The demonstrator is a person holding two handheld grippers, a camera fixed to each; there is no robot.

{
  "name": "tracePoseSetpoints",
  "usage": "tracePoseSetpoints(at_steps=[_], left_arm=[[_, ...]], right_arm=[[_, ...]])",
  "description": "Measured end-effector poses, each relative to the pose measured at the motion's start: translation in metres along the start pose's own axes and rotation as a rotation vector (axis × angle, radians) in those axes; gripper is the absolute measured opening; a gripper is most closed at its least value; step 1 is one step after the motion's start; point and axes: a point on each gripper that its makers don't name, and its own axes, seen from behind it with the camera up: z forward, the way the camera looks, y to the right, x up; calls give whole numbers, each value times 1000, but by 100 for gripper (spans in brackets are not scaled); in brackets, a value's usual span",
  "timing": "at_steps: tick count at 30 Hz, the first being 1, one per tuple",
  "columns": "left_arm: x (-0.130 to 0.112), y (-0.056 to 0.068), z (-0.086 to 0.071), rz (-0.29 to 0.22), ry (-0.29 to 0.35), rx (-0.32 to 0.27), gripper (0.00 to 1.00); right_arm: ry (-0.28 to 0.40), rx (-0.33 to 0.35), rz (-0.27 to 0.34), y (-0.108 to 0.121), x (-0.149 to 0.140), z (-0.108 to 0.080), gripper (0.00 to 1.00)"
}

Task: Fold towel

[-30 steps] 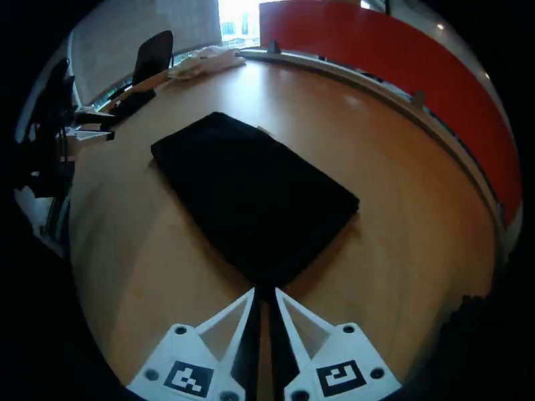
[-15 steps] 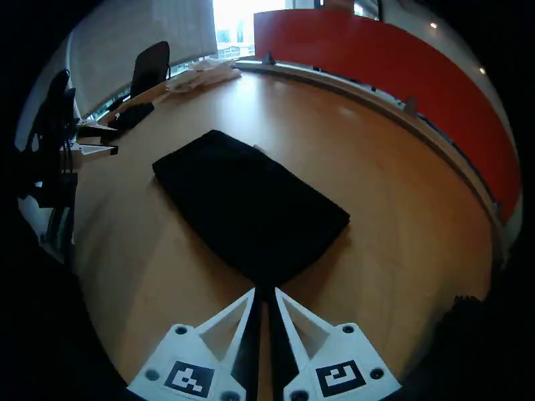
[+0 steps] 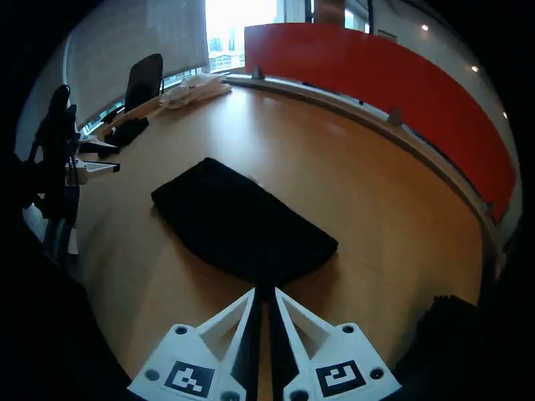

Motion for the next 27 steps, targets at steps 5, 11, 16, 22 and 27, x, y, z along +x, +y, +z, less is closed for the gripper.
tracePoseSetpoints(at_steps=[5, 11, 16, 22, 27], left_arm=[[-2, 1, -1, -3, -5, -1, 100], [-3, 4, -3, -17, -11, -5, 100], [-1, 8, -6, -22, -5, -11, 100], [-1, 8, -11, -16, 3, 2, 100], [-4, 3, -16, -30, 7, 28, 100]], right_arm=[[2, 0, -5, 0, 2, -3, 6], [14, 12, -23, -5, 16, -1, 6], [33, 28, -63, -10, 37, -1, 6], [56, 59, -122, -18, 70, 2, 6], [71, 88, -173, -28, 94, 7, 6]])
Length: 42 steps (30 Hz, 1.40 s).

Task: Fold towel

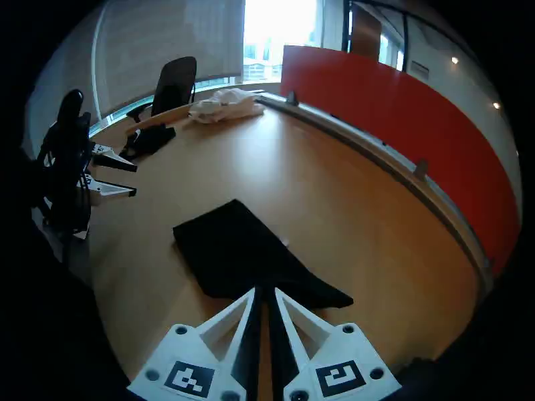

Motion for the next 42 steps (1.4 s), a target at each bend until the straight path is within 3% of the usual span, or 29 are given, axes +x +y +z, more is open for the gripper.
tracePoseSetpoints(at_steps=[19, 30, 36, 42], left_arm=[[-7, -11, -5, -42, 22, 26, 100], [-17, -20, -15, -68, 22, 42, 100], [-23, -23, -17, -76, 19, 52, 100], [-27, -25, -18, -77, 16, 56, 100]], right_arm=[[-6, 119, -123, -30, 41, 30, 6], [-56, 276, -226, -78, 53, 87, 6], [-126, 342, -231, -103, 30, 128, 6], [-155, 355, -223, -109, 19, 141, 6]])
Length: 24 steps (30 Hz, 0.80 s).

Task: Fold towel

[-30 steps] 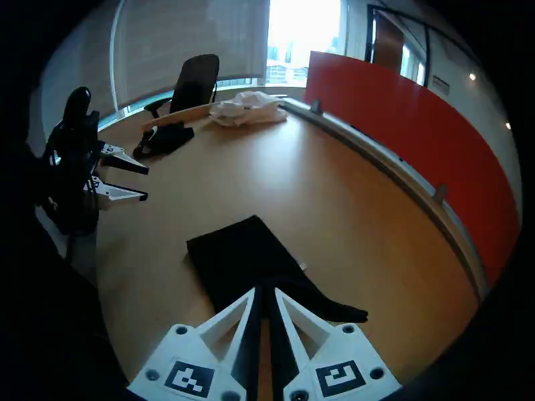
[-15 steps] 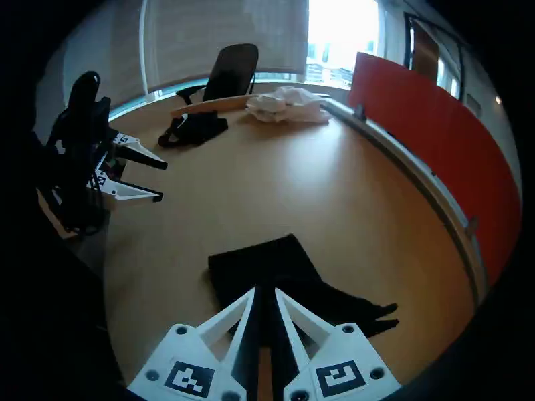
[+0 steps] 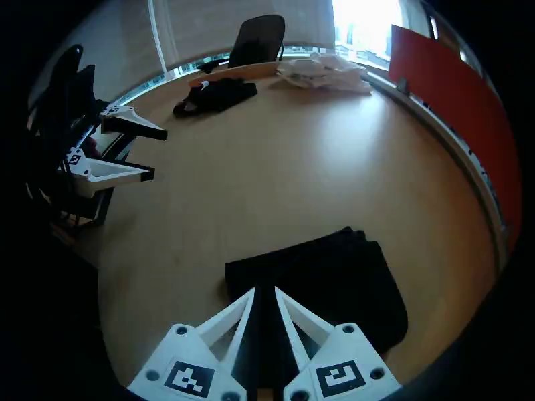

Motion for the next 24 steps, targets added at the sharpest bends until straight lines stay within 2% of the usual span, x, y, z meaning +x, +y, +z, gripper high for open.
tracePoseSetpoints(at_steps=[6, 10, 13, 15, 20, 24], left_arm=[[-1, -1, 1, -3, -3, -2, 100], [-1, -2, 1, 0, -4, 0, 100], [-2, -3, 0, 1, -6, 1, 100], [-2, -4, 0, 1, -7, 2, 100], [-3, -6, 0, 4, -8, 7, 100], [-3, -7, -1, 5, -7, 6, 100]], right_arm=[[1, -4, -2, 1, 1, -2, 8], [6, -5, -9, 0, 2, -3, 12], [11, -5, -11, -1, 2, -5, 23], [15, -4, -10, -2, 3, -6, 33], [27, -5, -9, -3, 4, -10, 66], [33, -17, -8, -2, 2, -14, 67]])
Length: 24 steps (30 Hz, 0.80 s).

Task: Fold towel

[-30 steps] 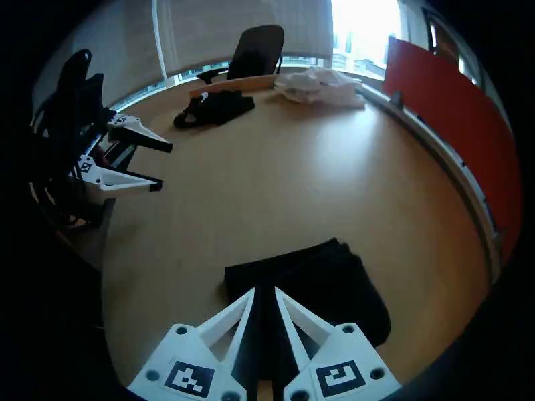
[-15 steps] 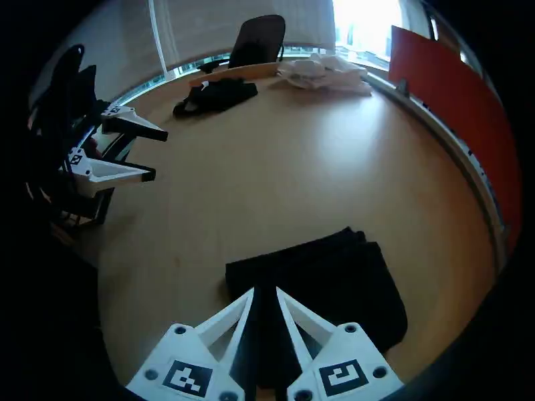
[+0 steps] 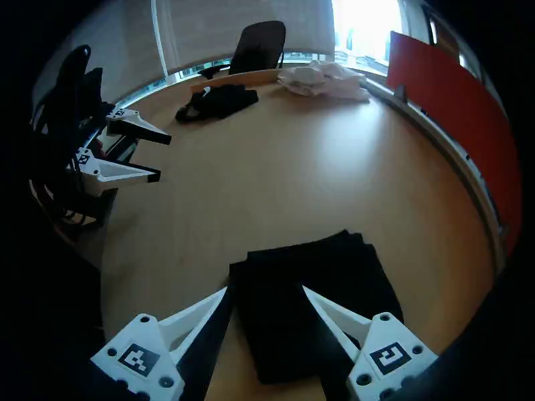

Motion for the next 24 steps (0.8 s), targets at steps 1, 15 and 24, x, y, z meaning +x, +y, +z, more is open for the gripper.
tracePoseSetpoints(at_steps=[1, 15, 24], left_arm=[[0, 0, 0, 0, 1, -1, 100], [4, 3, 2, 13, 5, -10, 100], [5, 2, 2, 21, 5, -13, 100]], right_arm=[[1, -4, 3, 1, 0, -1, 68], [-8, -70, 51, 7, -25, -18, 68], [-28, -112, 89, 10, -51, -32, 68]])
